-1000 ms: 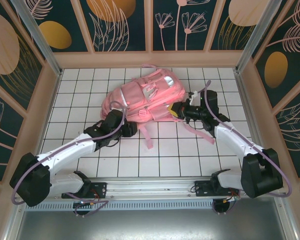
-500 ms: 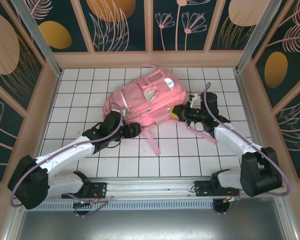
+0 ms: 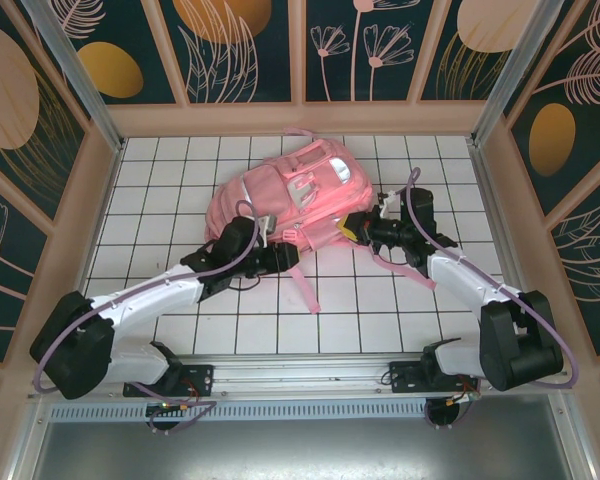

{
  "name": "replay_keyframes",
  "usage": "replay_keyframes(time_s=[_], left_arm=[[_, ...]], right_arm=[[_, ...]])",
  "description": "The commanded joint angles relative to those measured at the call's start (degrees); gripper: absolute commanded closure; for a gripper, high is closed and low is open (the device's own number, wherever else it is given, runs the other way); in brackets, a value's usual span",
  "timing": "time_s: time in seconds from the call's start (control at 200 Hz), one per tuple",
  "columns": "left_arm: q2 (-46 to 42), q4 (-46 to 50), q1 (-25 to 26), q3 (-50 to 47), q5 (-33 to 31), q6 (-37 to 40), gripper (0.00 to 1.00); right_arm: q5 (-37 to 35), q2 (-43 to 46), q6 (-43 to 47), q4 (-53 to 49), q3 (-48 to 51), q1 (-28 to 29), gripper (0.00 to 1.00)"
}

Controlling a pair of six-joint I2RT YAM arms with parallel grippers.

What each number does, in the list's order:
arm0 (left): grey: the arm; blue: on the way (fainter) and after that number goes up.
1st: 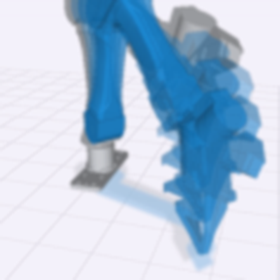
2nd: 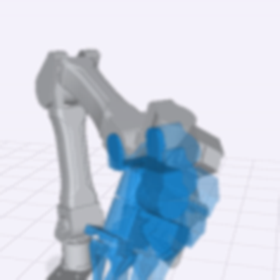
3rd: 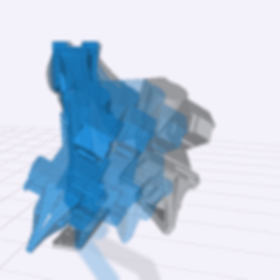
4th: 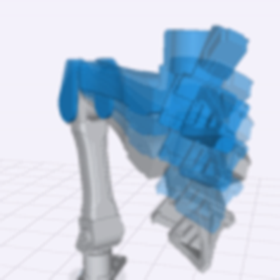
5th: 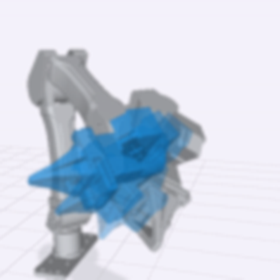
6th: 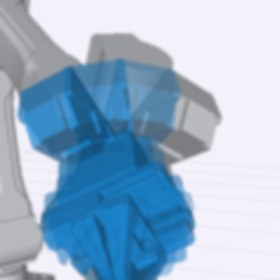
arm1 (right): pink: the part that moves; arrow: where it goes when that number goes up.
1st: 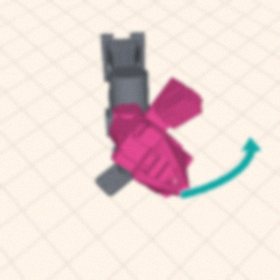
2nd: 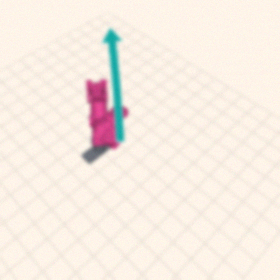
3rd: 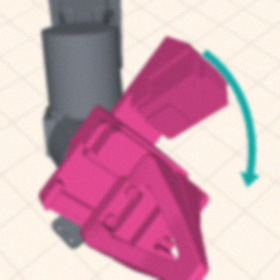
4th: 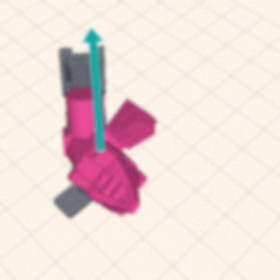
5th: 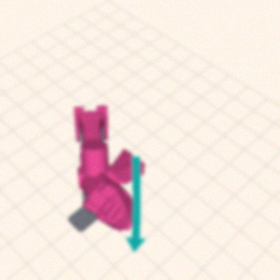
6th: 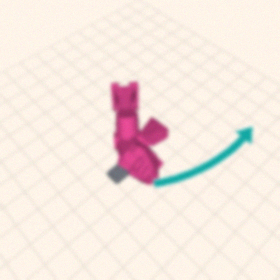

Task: Pack books, pencil case, and school supplies into a backpack

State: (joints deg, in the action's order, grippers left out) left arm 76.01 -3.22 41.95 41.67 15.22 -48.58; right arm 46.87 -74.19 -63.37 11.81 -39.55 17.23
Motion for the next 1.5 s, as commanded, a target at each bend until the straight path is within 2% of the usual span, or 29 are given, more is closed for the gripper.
replay_keyframes(time_s=[0.0,0.175,0.27,0.33,0.43,0.591,0.721,0.841,0.946,1.051,1.156,1.311,1.496], left_arm=[[2.15,-0.90,0.50,2.58,0.19,0.53,0.58],[5.75,-2.66,0.54,3.49,-0.33,1.28,0.55],[5.99,0.38,0.50,3.90,-4.75,3.24,0.49],[5.13,1.73,0.56,2.85,-6.52,4.58,0.52],[3.17,2.58,0.53,-0.83,-9.01,6.08,0.61],[2.26,6.88,0.30,-1.48,-18.36,10.32,0.61],[4.58,6.65,-1.44,0.42,-19.94,12.55,0.62],[6.15,5.48,-3.67,2.01,-19.59,13.35,0.61],[6.05,3.70,-6.17,2.37,-17.23,13.74,0.58],[7.27,3.49,-6.61,4.24,-14.40,15.18,0.54],[8.44,0.57,-5.50,4.51,-7.69,14.22,0.48],[9.20,-0.20,-0.62,6.22,-5.57,14.25,0.37],[7.12,-3.33,0.07,6.09,-4.94,11.43,0.33]], right_arm=[[4.10,0.63,-0.75,7.62,-0.64,-0.16,1.00],[4.70,0.72,-2.23,9.25,-0.53,-0.10,1.00],[4.85,1.11,-1.93,8.43,-1.04,-0.61,1.00],[5.28,1.64,-2.21,8.34,-1.06,-1.33,1.00],[5.84,2.71,-2.20,7.60,-1.23,-2.38,1.00],[6.48,3.39,-2.27,7.22,-1.40,-2.39,1.00],[6.98,3.86,-2.46,7.28,-1.18,-2.46,1.00],[7.44,4.64,-1.75,6.22,-1.62,-2.44,1.00],[7.64,5.17,-0.83,4.86,-1.85,-2.44,1.00],[7.49,5.03,-0.76,4.71,-1.73,-2.17,1.00],[7.36,4.26,-1.40,5.84,-1.53,-1.86,1.00],[6.35,3.42,-2.11,6.82,-1.84,-1.02,1.00],[5.87,2.66,-2.36,7.43,-2.15,-0.08,1.00]])
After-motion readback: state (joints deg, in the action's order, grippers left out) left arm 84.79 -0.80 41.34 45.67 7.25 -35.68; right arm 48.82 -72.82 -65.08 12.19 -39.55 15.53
